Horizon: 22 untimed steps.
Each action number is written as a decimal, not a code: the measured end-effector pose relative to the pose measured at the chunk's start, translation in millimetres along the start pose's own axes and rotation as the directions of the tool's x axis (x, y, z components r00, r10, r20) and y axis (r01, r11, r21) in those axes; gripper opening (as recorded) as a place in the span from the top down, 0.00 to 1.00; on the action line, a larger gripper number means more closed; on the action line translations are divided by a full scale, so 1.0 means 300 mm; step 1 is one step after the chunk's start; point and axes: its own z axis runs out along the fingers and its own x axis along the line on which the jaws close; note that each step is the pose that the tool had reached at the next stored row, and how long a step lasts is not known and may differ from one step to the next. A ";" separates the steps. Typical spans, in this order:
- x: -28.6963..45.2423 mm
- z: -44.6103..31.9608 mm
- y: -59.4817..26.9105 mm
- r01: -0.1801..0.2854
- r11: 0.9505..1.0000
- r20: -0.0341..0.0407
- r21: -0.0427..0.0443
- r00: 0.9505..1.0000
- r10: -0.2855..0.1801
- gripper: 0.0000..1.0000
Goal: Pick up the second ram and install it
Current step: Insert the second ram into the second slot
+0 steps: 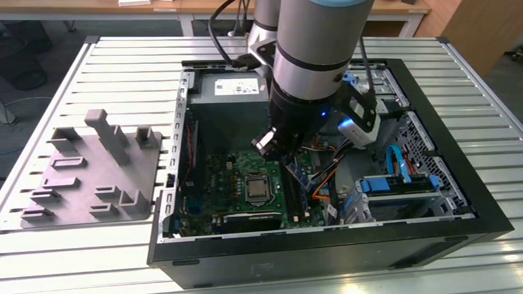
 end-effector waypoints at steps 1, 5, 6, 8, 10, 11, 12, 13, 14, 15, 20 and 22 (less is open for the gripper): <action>0.000 0.000 0.000 -0.010 1.000 0.001 0.000 1.000 0.010 0.86; 0.000 0.000 0.000 -0.050 0.999 0.004 0.002 0.999 0.050 0.86; 0.000 0.000 0.000 -0.060 0.998 0.004 0.002 0.998 0.060 0.86; 0.000 0.000 0.000 -0.080 0.997 0.006 0.003 0.997 0.080 0.86; 0.000 0.000 0.000 -0.099 0.995 0.007 0.003 0.995 0.098 0.86; 0.000 0.000 0.000 -0.108 0.994 0.008 0.003 0.994 0.108 0.86; 0.000 0.001 0.000 -0.117 0.993 0.009 0.004 0.993 0.117 0.86; 0.000 0.001 0.000 -0.125 0.992 0.009 0.004 0.992 0.125 0.86; 0.000 0.001 0.000 -0.132 0.991 0.010 0.004 0.991 0.132 0.86; 0.000 0.001 0.000 -0.140 0.990 0.010 0.004 0.990 0.140 0.86; 0.000 0.001 0.000 -0.174 0.985 0.013 0.005 0.985 0.174 0.86; 0.000 0.001 0.000 -0.187 0.982 0.014 0.005 0.982 0.187 0.86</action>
